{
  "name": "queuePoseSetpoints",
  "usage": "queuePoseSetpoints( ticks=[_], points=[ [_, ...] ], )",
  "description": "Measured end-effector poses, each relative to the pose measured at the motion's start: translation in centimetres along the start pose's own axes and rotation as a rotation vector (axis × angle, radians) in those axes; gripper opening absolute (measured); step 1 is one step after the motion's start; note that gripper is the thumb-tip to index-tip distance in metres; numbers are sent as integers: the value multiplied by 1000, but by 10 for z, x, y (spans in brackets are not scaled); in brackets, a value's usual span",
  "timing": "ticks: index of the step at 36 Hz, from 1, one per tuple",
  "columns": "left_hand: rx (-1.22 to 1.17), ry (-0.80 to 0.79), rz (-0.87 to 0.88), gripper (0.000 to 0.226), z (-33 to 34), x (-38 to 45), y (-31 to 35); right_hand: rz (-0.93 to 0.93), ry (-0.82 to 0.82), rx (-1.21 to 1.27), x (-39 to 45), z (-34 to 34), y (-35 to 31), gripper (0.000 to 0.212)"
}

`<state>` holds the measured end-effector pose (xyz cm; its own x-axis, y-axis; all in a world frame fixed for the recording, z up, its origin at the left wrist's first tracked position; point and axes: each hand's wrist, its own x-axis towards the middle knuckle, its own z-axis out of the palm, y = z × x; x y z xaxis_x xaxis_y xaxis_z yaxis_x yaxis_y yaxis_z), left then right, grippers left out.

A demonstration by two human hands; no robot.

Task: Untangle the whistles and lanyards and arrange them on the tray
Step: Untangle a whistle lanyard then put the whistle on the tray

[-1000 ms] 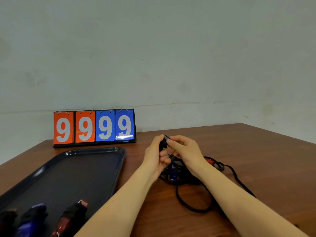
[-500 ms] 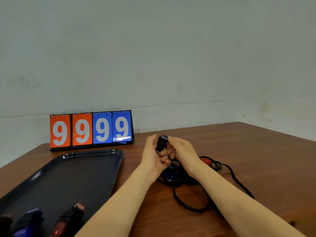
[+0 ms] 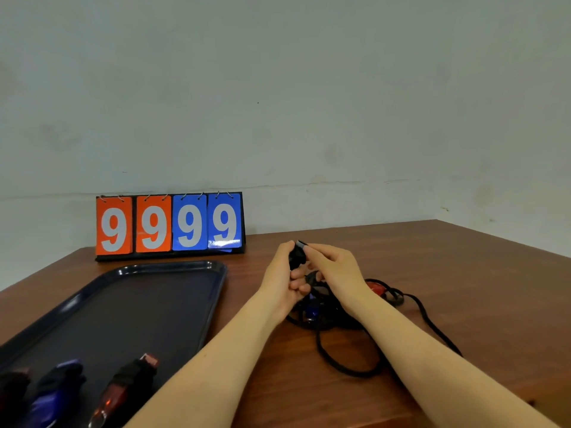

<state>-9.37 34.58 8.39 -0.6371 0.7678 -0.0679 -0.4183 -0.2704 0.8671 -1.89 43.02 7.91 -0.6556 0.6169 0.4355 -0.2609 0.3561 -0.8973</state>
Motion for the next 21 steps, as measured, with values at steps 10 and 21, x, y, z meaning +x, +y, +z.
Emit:
queuePoseSetpoints(
  ticks=[10, 21],
  points=[
    [30, -30, 23, 43, 1, -3, -1, 29, -102, 62, -7, 4, -8, 19],
    [96, -271, -42, 53, 4, -1, 1, 118, -13, 140, -2, 0, -6, 17]
  ],
)
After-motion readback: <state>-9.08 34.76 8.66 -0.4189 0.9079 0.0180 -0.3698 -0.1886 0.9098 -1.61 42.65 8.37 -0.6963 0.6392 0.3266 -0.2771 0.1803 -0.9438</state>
